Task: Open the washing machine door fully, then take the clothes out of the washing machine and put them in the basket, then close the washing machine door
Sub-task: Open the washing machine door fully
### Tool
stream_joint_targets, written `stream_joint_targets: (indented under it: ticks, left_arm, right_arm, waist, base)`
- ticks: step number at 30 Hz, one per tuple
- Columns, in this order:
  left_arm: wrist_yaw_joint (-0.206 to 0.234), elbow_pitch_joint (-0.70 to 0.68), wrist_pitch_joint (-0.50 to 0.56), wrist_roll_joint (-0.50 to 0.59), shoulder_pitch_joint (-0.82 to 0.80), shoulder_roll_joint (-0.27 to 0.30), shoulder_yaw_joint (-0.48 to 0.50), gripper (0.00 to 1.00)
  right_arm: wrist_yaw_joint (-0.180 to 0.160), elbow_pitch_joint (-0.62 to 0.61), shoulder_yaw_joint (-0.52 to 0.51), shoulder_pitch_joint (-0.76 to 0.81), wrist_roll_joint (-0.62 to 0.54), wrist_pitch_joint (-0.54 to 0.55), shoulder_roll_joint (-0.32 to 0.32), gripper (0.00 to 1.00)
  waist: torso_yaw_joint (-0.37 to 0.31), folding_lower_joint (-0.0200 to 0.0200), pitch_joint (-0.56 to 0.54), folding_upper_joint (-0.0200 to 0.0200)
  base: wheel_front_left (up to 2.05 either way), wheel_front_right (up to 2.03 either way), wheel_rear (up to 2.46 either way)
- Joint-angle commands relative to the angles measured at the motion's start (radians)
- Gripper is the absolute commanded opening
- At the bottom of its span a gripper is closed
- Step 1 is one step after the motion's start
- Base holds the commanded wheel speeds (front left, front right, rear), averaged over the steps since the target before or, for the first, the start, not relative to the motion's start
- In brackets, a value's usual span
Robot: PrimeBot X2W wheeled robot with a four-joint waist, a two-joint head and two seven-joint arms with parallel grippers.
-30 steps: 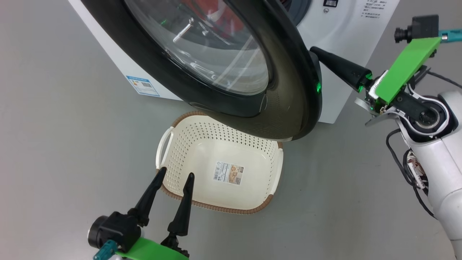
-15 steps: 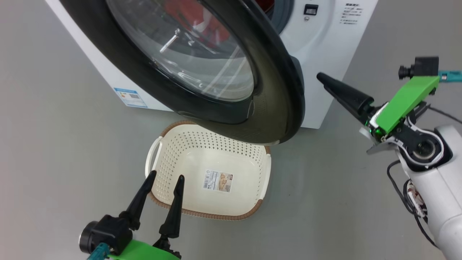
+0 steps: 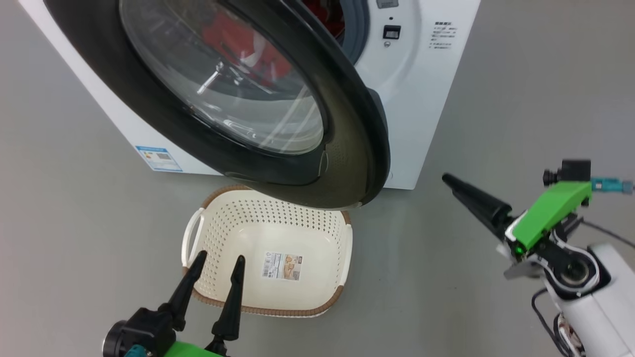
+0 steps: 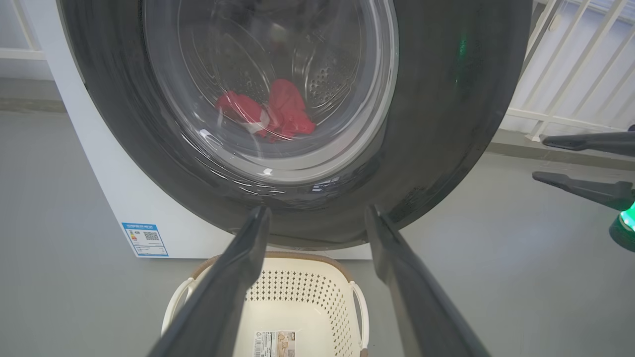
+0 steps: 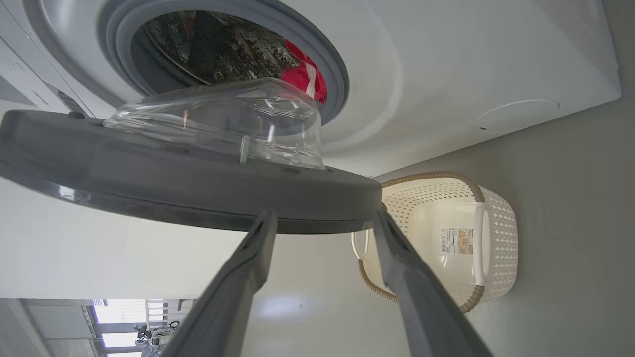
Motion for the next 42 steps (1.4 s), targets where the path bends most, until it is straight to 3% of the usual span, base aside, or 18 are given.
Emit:
stream_joint_targets:
  ticks: [1,15,27,38,42]
  left_arm:
    - [-0.005,-0.019,-0.012,0.012,-0.003,0.013,0.039,1.0]
    - [-0.006,-0.017,-0.012,0.023,0.028,0.013,0.068,1.0]
    - [-0.006,-0.01,-0.012,0.027,0.062,0.013,0.084,1.0]
    - [-0.006,-0.002,-0.012,0.032,0.077,0.013,0.089,1.0]
    - [-0.006,0.002,-0.012,0.031,0.079,0.013,0.088,1.0]
  right_arm:
    - [0.008,-0.02,0.002,0.026,0.001,-0.012,-0.003,1.0]
    - [0.008,-0.07,0.001,0.223,-0.048,-0.152,-0.001,1.0]
    - [0.008,-0.062,0.098,0.326,-0.151,-0.318,-0.066,1.0]
    - [0.008,-0.076,0.275,0.35,-0.328,-0.622,-0.153,1.0]
    - [0.008,-0.05,0.31,0.344,-0.404,-0.669,-0.172,1.0]
  waist:
    - [-0.012,0.0,-0.009,0.0]
    - [-0.068,0.0,-0.037,0.0]
    - [-0.1,0.0,-0.066,0.0]
    - [-0.119,0.0,-0.076,0.0]
    - [-0.12,0.0,-0.079,0.0]
  base:
    - [0.0,0.0,0.0]
    - [0.0,0.0,0.0]
    - [0.0,0.0,0.0]
    - [0.0,0.0,0.0]
    - [0.0,0.0,0.0]
